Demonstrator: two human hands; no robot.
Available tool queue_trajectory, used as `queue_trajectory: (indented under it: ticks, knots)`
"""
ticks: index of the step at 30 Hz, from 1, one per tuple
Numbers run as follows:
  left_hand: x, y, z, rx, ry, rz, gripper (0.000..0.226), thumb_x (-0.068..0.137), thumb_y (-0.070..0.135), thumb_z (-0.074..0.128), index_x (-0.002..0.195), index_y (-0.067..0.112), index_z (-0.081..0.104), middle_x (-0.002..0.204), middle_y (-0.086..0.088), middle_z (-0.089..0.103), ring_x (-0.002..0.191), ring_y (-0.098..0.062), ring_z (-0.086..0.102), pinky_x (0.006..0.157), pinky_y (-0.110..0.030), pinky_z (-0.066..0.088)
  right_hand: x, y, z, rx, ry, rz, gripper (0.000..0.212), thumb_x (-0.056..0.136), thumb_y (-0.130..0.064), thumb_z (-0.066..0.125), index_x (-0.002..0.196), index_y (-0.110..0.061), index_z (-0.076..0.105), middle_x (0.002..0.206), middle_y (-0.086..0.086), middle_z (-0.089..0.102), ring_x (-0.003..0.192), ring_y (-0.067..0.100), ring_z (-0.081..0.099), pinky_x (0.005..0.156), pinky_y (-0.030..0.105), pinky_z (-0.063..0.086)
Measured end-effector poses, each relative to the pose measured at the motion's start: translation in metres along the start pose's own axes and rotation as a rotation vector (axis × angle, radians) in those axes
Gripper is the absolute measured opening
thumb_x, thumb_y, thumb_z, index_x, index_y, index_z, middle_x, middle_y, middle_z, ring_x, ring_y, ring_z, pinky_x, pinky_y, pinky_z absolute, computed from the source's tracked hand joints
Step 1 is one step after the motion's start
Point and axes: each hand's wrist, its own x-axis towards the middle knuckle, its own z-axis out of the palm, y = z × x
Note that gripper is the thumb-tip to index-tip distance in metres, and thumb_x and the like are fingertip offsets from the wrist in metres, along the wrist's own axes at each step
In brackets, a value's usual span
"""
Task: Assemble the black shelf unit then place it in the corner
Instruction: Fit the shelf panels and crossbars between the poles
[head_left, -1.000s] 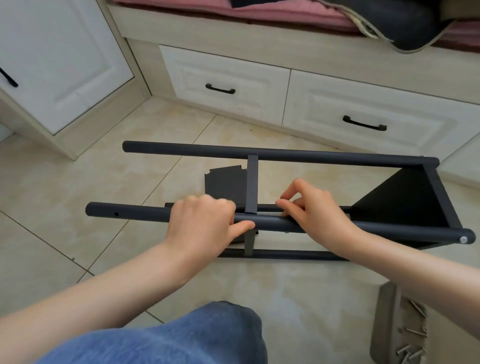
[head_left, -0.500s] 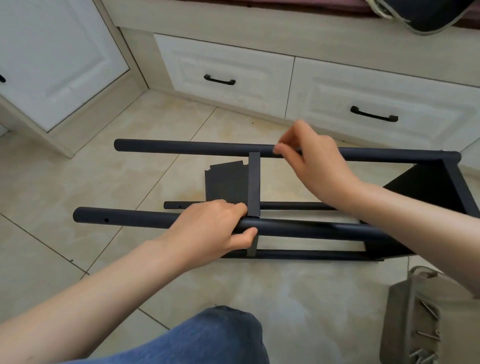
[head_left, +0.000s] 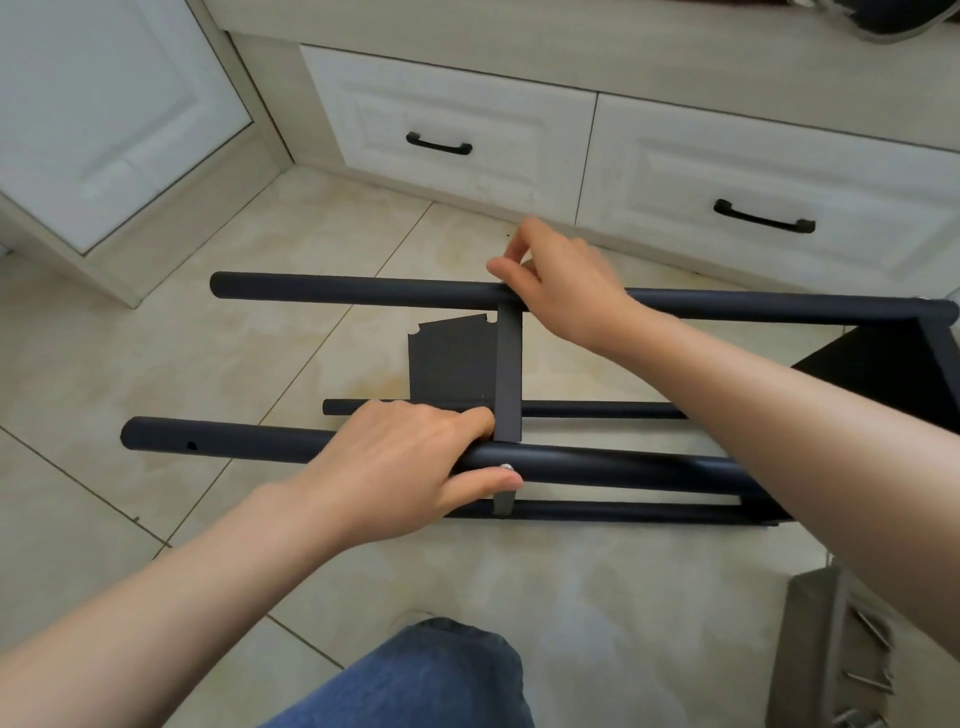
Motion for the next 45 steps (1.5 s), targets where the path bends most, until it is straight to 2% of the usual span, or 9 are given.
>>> queue_trajectory:
  ticks: [6, 12, 24, 26, 28, 30, 32, 34, 45]
  knots:
    - [0.001, -0.008, 0.009, -0.032, 0.118, -0.028, 0.063, 0.077, 0.092, 0.014, 0.085, 0.033, 0.037, 0.058, 0.011, 0.048, 0.052, -0.009, 0.045, 0.049, -0.026, 0.026, -0.005, 0.001, 0.005, 0.017, 0.038, -0.016, 0.024, 0.099, -0.048, 0.049, 0.094, -0.025, 0.048, 0.080, -0.007, 0.066, 0.079, 0.024, 0.053, 0.068, 0.035, 0.032]
    - [0.005, -0.010, 0.019, -0.057, 0.262, 0.027, 0.062, 0.081, 0.083, 0.036, 0.083, 0.024, 0.054, 0.056, 0.005, 0.058, 0.051, -0.024, 0.050, 0.070, -0.033, 0.041, -0.005, 0.003, 0.005, -0.026, 0.065, -0.016, 0.024, 0.099, -0.050, 0.048, 0.095, -0.027, 0.049, 0.093, -0.006, 0.069, 0.080, 0.023, 0.048, 0.071, 0.035, 0.029]
    - [0.004, -0.007, 0.016, -0.077, 0.197, 0.028, 0.050, 0.086, 0.079, 0.031, 0.083, 0.030, 0.038, 0.049, 0.009, 0.038, 0.047, -0.006, 0.035, 0.069, -0.032, 0.032, -0.009, 0.005, 0.003, 0.021, 0.042, 0.038, 0.023, 0.096, -0.053, 0.051, 0.088, -0.031, 0.050, 0.081, -0.013, 0.062, 0.083, 0.021, 0.054, 0.072, 0.034, 0.032]
    - [0.005, -0.007, 0.013, -0.105, 0.238, 0.018, 0.050, 0.081, 0.080, 0.041, 0.086, 0.030, 0.042, 0.062, 0.011, 0.045, 0.052, -0.005, 0.038, 0.066, -0.031, 0.030, -0.011, 0.006, 0.003, 0.010, 0.055, 0.038, 0.025, 0.095, -0.054, 0.051, 0.086, -0.031, 0.049, 0.079, -0.013, 0.062, 0.081, 0.022, 0.053, 0.071, 0.034, 0.032]
    - [0.007, -0.007, 0.011, -0.200, 0.271, 0.013, 0.055, 0.074, 0.078, 0.053, 0.105, 0.034, 0.047, 0.101, 0.016, 0.052, 0.075, -0.007, 0.050, 0.067, -0.030, 0.036, -0.013, 0.005, 0.003, -0.004, 0.063, 0.033, 0.025, 0.094, -0.055, 0.052, 0.086, -0.032, 0.049, 0.080, -0.013, 0.062, 0.080, 0.021, 0.052, 0.071, 0.034, 0.032]
    - [0.007, -0.006, 0.012, -0.200, 0.290, 0.042, 0.071, 0.076, 0.073, 0.057, 0.135, 0.035, 0.045, 0.141, 0.014, 0.045, 0.120, -0.014, 0.051, 0.091, -0.038, 0.048, -0.013, 0.003, 0.003, -0.006, 0.063, 0.040, 0.024, 0.094, -0.055, 0.052, 0.087, -0.032, 0.050, 0.084, -0.013, 0.063, 0.082, 0.020, 0.053, 0.072, 0.034, 0.034]
    - [0.005, -0.004, 0.014, -0.129, 0.264, 0.074, 0.081, 0.084, 0.072, 0.049, 0.154, 0.034, 0.034, 0.164, 0.013, 0.027, 0.151, -0.017, 0.027, 0.117, -0.052, 0.033, -0.012, 0.002, 0.002, 0.002, 0.057, 0.050, 0.023, 0.094, -0.054, 0.053, 0.088, -0.032, 0.051, 0.086, -0.013, 0.064, 0.086, 0.020, 0.056, 0.074, 0.034, 0.036]
    - [0.005, -0.003, 0.015, -0.062, 0.221, 0.082, 0.081, 0.089, 0.072, 0.039, 0.159, 0.031, 0.029, 0.167, 0.015, 0.017, 0.157, -0.014, 0.010, 0.123, -0.055, 0.022, -0.012, 0.002, 0.002, 0.010, 0.057, 0.048, 0.022, 0.094, -0.053, 0.053, 0.089, -0.032, 0.053, 0.089, -0.012, 0.067, 0.090, 0.020, 0.060, 0.075, 0.035, 0.038]
    - [0.004, -0.001, 0.015, -0.115, 0.257, 0.123, 0.073, 0.094, 0.065, 0.042, 0.153, 0.021, 0.044, 0.160, 0.011, 0.034, 0.152, -0.009, 0.023, 0.124, -0.040, 0.022, -0.012, -0.003, -0.001, 0.186, 0.038, 0.059, 0.021, 0.091, -0.046, 0.064, 0.082, -0.029, 0.058, 0.078, -0.011, 0.069, 0.083, 0.015, 0.066, 0.072, 0.032, 0.046]
